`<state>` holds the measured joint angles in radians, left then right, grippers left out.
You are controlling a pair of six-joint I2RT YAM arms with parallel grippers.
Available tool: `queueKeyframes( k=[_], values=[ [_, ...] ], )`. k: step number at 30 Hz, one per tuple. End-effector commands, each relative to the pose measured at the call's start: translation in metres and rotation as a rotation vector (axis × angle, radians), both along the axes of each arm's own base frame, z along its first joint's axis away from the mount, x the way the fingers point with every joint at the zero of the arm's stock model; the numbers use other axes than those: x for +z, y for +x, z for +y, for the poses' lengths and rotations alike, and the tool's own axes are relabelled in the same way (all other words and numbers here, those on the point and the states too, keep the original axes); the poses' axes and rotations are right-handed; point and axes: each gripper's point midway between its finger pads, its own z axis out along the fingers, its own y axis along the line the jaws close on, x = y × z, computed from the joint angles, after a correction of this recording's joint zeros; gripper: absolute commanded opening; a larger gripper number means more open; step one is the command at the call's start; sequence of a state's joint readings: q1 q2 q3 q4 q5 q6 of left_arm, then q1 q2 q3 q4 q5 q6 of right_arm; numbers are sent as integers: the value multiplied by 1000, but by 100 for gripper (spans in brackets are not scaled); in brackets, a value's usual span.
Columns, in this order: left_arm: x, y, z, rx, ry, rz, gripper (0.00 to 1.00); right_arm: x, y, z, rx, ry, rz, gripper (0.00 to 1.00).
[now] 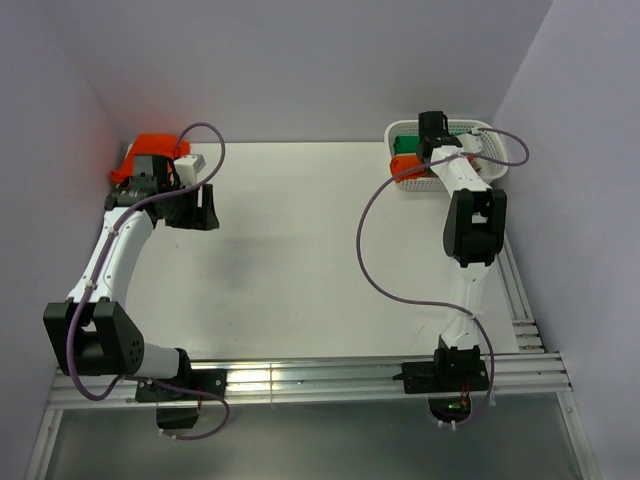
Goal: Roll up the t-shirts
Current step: Place the rolled tshirt into the container
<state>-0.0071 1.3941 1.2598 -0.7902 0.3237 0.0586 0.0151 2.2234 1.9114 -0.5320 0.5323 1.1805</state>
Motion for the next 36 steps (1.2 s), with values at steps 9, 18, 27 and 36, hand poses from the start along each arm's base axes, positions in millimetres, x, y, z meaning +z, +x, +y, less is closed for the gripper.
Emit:
queueKeyframes(
  k=[9,18,27,36],
  values=[
    [1,4,-2,-1,-19,-12,70,36,-12,-49,-105,-69,-16,0],
    [6,8,-6,-5,-43,-9,70,13,-5,-57,-112,-42,8,0],
    [9,13,-7,-3,-49,-9,70,-27,5,-54,-106,22,41,0],
    [7,16,-9,-10,-59,-1,70,-43,15,-46,-46,50,60,9]
  ],
)
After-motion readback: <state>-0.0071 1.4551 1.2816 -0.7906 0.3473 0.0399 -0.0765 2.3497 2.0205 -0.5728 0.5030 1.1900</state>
